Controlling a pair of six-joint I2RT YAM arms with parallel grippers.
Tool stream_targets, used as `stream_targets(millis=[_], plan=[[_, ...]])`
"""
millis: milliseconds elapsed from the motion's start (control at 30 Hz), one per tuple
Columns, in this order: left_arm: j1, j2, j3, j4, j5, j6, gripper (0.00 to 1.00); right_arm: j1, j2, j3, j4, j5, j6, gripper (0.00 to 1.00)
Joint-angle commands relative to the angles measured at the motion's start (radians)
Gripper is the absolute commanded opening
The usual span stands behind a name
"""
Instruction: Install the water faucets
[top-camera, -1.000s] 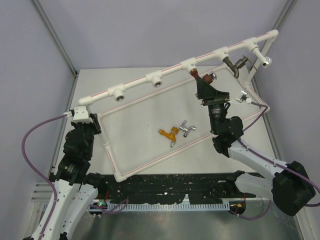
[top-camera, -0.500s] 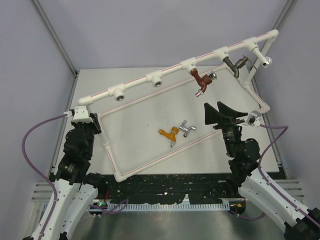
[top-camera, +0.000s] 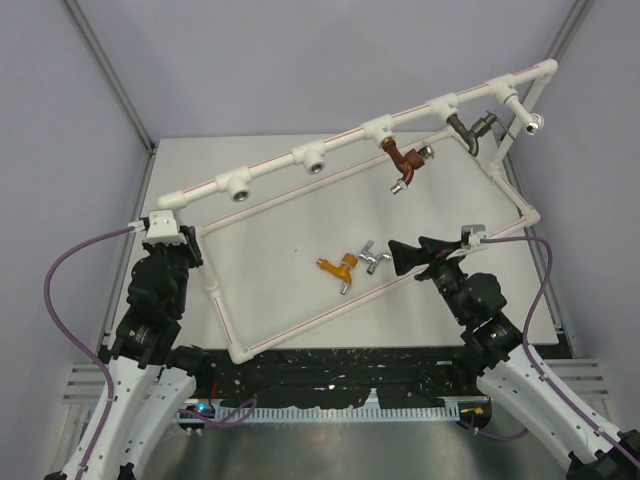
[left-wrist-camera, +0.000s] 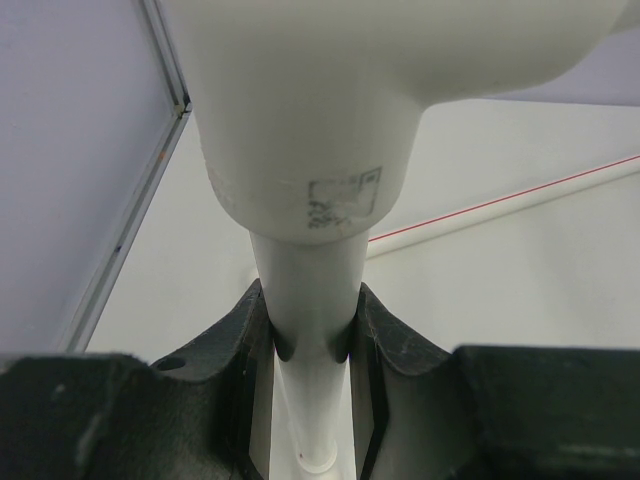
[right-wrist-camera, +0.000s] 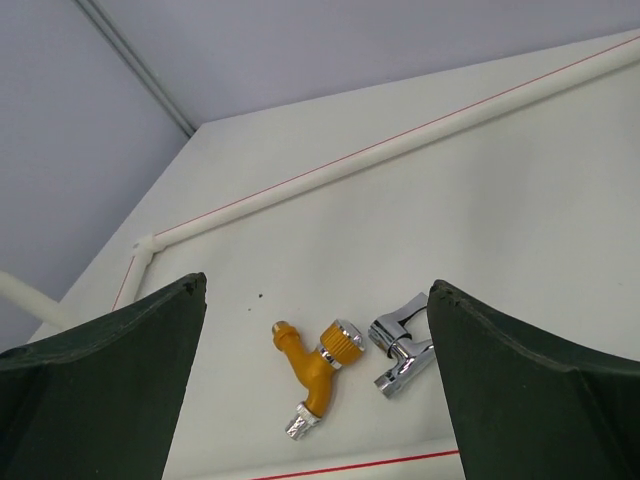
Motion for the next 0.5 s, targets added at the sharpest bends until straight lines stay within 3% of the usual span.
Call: stream_targets(millis=[0, 33, 100, 233, 467], plan=[[-0.016, 0.029, 0.009, -0.077, 0.134, 0.009, 0.0, -0.003, -0.095, -0.153, 0.253, -0.105, 0.01, 0.95], [-0.016, 0.03, 0.009, -0.076, 0.134, 0.009, 0.0, -0.004, -0.116, -0.193, 0.38, -0.098, 0.033, 0.95], [-0.016, 0.03, 0.009, -0.076, 0.137, 0.009, 0.0, -0.003, -0.175, -0.22, 0.421, -0.095, -0.054, 0.95], [-0.016, 0.029, 0.009, -0.077, 0.143, 0.008, 0.0, -0.003, -0.143, -0.016, 0.116, -0.06, -0.421, 0.95], [-0.019, 0.024, 0.009, -0.076, 0.143, 0.009, 0.0, -0.003, -0.002, 0.222, -0.01, -0.055, -0.988, 0.96]])
